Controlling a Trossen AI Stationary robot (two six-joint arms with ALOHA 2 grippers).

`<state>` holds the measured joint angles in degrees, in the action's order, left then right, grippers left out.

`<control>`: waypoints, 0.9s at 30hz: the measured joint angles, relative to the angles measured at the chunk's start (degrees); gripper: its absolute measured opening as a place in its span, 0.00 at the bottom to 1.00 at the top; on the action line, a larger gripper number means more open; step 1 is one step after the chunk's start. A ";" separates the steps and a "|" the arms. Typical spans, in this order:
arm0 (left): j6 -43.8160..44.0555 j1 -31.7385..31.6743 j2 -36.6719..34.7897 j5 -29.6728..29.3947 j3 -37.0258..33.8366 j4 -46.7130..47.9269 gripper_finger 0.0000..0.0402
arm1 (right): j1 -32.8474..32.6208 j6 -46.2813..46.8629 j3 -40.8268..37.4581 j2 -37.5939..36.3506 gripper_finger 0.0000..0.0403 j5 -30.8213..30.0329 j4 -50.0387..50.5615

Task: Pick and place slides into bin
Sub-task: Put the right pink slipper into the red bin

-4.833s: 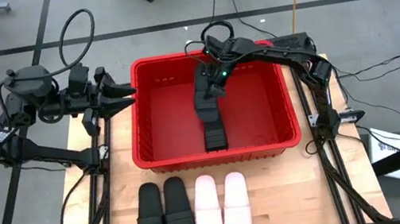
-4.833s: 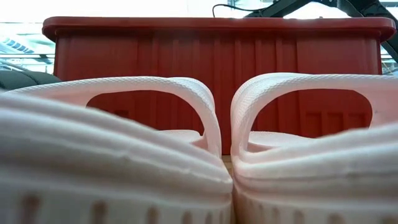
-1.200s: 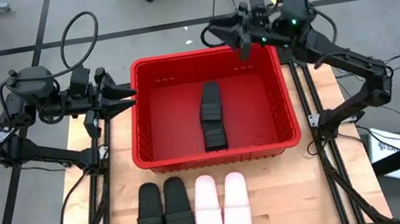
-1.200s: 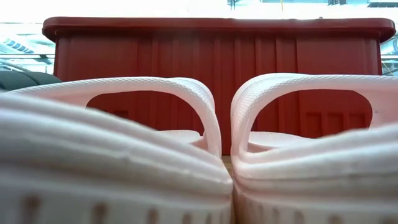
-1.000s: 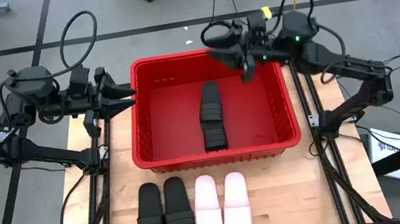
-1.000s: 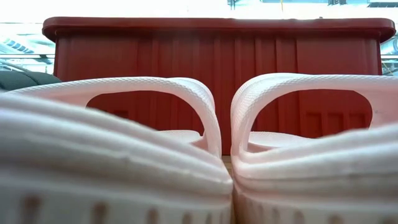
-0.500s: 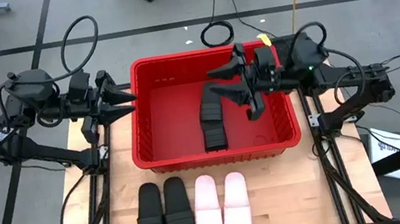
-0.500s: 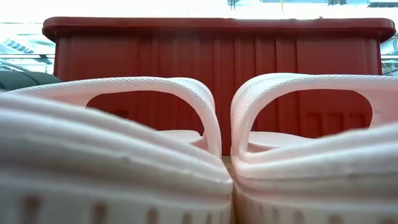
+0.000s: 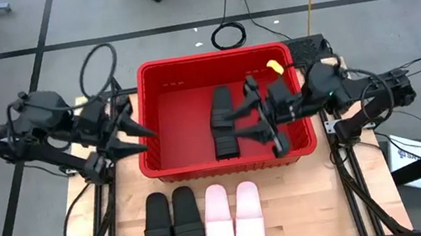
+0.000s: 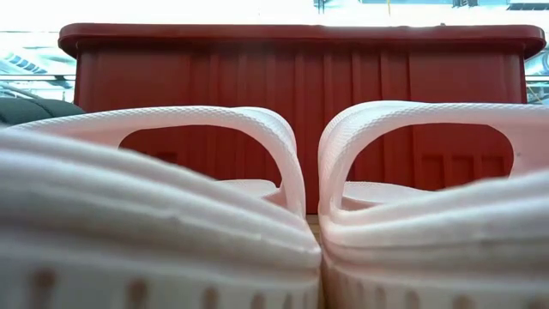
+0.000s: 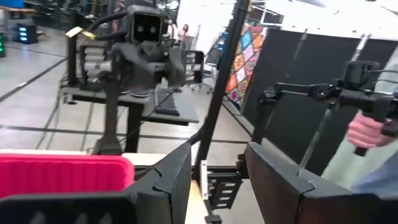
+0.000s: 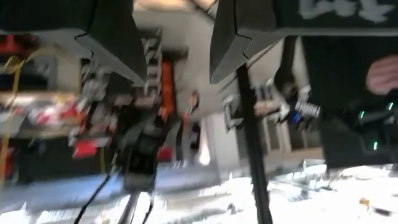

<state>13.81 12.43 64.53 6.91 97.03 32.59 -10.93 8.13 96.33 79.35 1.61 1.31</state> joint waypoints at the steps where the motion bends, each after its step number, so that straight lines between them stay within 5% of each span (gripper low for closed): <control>1: 0.02 0.67 0.56 -0.44 0.00 -0.34 0.38 | -0.85 0.36 0.00 0.02 0.41 0.01 1.63; 17: 3.93 5.74 5.31 -6.56 0.00 -0.95 0.38 | -14.51 4.86 -0.08 0.02 0.41 -5.86 27.99; 27: 4.32 6.88 5.28 -10.46 0.00 -1.17 0.38 | -17.29 14.02 -15.47 0.02 0.41 -4.93 22.53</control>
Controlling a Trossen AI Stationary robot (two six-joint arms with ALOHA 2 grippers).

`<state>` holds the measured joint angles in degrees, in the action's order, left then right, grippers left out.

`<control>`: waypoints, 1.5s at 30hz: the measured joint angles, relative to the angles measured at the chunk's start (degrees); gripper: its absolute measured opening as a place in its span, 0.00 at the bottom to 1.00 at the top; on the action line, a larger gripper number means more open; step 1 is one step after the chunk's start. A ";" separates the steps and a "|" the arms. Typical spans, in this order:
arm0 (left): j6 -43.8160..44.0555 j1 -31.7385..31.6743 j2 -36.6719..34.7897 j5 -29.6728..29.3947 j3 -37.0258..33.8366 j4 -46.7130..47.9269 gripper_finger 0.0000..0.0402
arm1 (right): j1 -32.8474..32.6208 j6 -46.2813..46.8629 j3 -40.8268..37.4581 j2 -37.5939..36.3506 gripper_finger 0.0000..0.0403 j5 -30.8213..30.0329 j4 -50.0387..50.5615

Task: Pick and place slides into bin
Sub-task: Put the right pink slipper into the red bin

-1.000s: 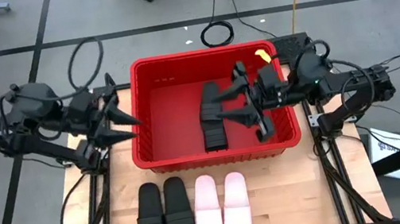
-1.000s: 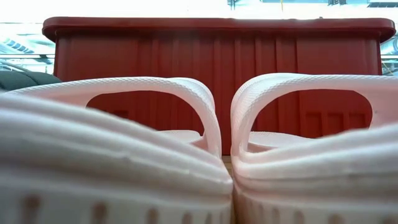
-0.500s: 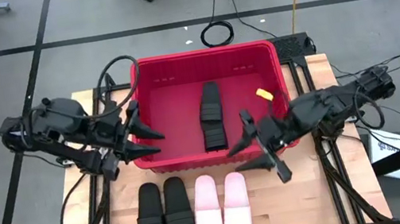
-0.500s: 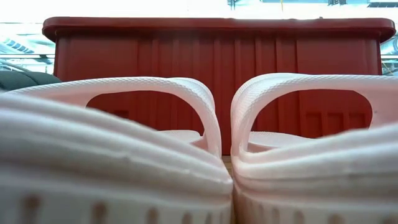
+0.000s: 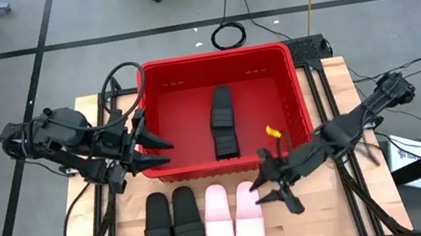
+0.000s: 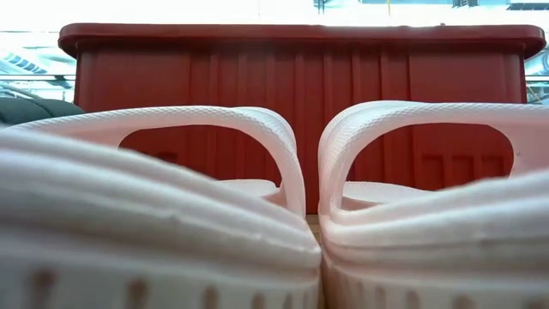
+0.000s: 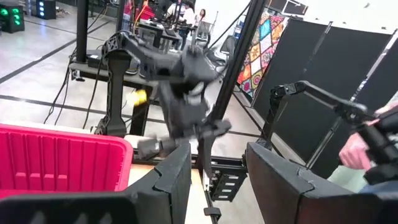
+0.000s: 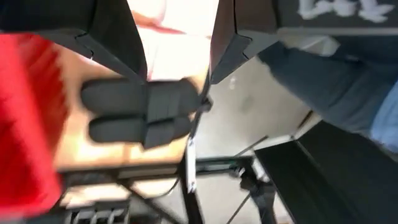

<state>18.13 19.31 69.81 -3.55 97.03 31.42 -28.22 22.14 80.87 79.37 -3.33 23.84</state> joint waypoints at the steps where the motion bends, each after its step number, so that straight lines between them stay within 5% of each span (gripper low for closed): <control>1: 0.00 0.00 0.01 0.02 0.00 0.02 0.38 | -0.21 1.40 -2.50 0.01 0.41 0.68 -2.10; 16: -5.09 -0.17 -0.95 4.00 0.00 0.18 0.38 | -3.39 22.71 -26.52 0.07 0.41 0.61 -27.09; 27: -7.19 -0.22 -1.67 4.11 0.00 1.58 0.38 | -3.27 23.36 -21.65 7.89 0.41 0.69 -38.56; 34: -7.21 -0.04 -2.03 4.13 0.00 3.51 0.38 | 2.69 15.00 -2.89 19.76 0.41 9.70 -29.46; 40: -7.62 -0.07 -3.66 4.11 0.00 3.46 0.38 | 5.47 8.10 12.59 26.77 0.41 21.72 -6.77; 45: -7.56 -0.09 -5.17 4.11 0.00 3.52 0.38 | 6.14 5.61 15.29 26.95 0.41 27.14 11.47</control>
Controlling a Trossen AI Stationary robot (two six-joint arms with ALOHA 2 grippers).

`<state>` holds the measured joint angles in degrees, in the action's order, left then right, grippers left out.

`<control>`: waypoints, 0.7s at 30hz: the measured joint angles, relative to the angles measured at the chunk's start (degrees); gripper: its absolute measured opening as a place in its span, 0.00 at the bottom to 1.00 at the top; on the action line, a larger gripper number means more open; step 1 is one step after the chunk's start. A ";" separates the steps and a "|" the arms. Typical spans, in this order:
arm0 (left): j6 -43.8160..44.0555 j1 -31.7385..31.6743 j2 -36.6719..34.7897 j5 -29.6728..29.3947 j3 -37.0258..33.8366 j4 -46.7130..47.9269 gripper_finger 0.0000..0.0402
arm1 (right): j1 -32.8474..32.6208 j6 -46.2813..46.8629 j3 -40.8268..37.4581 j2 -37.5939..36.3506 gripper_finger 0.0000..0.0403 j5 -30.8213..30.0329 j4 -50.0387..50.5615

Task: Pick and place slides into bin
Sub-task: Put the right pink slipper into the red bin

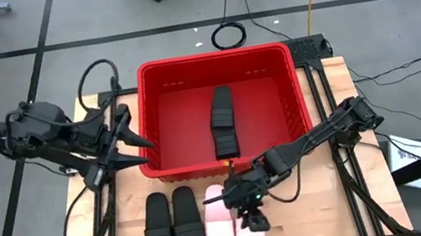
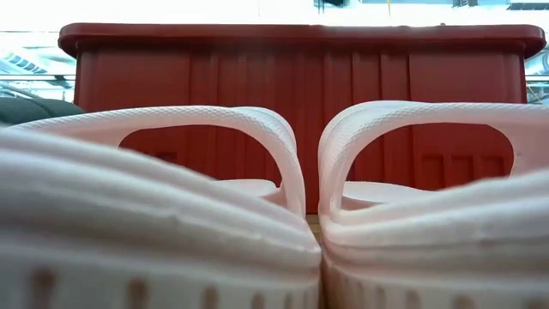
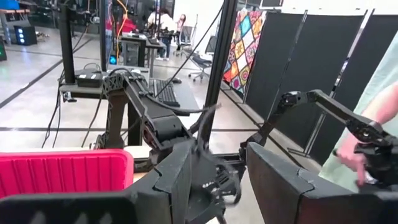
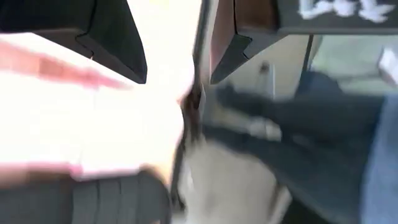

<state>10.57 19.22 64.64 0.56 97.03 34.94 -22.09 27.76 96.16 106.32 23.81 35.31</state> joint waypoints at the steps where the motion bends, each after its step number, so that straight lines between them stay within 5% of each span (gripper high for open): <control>1: 0.00 0.00 -0.27 0.00 0.00 0.04 0.38 | -0.01 -0.26 0.00 0.01 0.41 0.32 2.82; 5: -0.06 0.00 -1.06 -0.04 0.00 -0.02 0.38 | -0.50 -3.05 -1.46 0.24 0.41 -0.76 8.00; 13: 0.00 -0.02 -1.03 -0.04 0.00 0.03 0.38 | 0.01 -0.58 -13.46 0.44 0.41 -4.27 -2.94; 21: -0.21 -0.02 -1.03 -0.04 0.00 0.03 0.38 | -0.34 4.20 -22.36 0.42 0.41 2.00 -15.01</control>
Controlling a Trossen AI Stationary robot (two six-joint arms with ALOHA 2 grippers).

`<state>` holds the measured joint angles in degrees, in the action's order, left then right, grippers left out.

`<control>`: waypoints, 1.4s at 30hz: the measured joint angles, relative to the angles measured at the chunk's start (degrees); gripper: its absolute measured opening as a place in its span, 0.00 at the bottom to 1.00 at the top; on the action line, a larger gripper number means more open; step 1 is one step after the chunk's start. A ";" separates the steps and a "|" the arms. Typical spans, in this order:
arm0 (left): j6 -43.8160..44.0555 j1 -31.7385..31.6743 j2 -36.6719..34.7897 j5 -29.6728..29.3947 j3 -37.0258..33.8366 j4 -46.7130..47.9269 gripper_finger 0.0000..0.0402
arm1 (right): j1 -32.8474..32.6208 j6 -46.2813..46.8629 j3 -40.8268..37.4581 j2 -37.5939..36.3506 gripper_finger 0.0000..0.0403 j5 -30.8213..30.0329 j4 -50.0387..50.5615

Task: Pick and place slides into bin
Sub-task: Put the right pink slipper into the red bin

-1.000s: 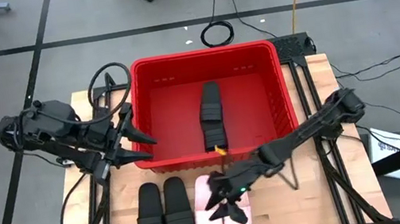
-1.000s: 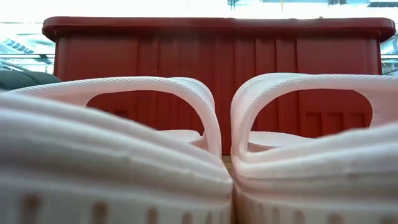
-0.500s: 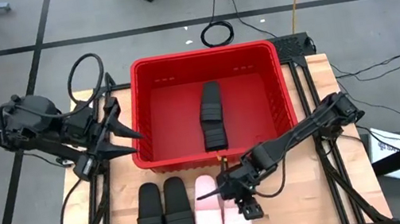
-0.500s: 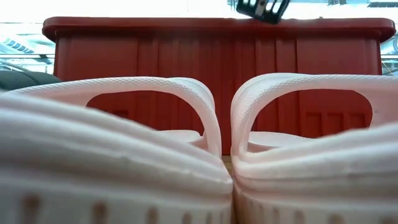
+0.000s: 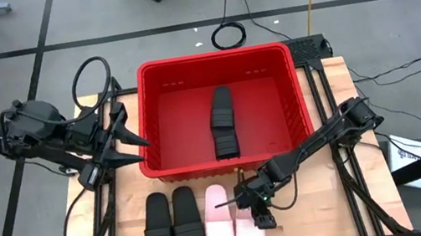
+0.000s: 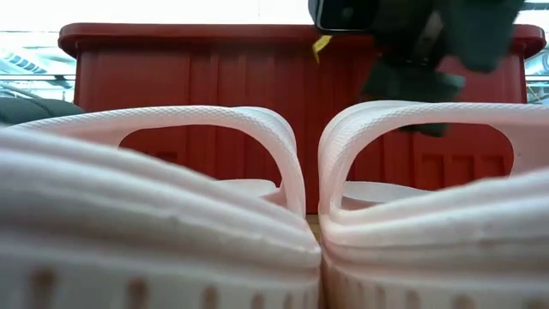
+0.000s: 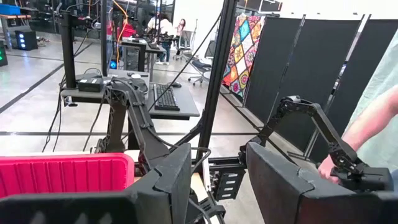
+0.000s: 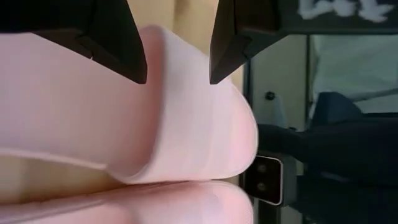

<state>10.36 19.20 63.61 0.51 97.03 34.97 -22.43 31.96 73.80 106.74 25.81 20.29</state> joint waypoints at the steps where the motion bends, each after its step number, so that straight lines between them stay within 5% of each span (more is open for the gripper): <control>1: 0.01 0.00 0.00 0.00 0.00 0.01 0.38 | -0.21 1.04 -0.88 0.00 0.41 0.18 -1.67; 11: -0.20 0.00 0.00 0.00 0.00 -0.01 0.38 | -0.94 5.60 -5.55 0.00 0.38 3.61 -10.35; 22: -0.74 0.00 0.00 0.00 0.00 0.02 0.38 | -0.93 7.02 -8.36 0.00 0.02 4.43 -16.85; 29: -1.54 0.00 0.00 -0.09 0.00 0.02 0.38 | -0.91 10.08 -10.99 0.00 0.07 4.43 -22.13; 36: -1.69 0.00 0.00 -0.13 0.00 0.02 0.38 | -0.82 12.60 -12.38 -0.04 0.01 4.67 -24.20; 42: -1.70 0.00 0.00 -0.15 0.00 0.10 0.38 | -0.78 12.90 -12.42 -0.04 0.03 9.35 -26.12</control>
<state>8.65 19.20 63.61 0.36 97.03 35.06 -23.20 44.86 61.39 106.69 35.16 -5.82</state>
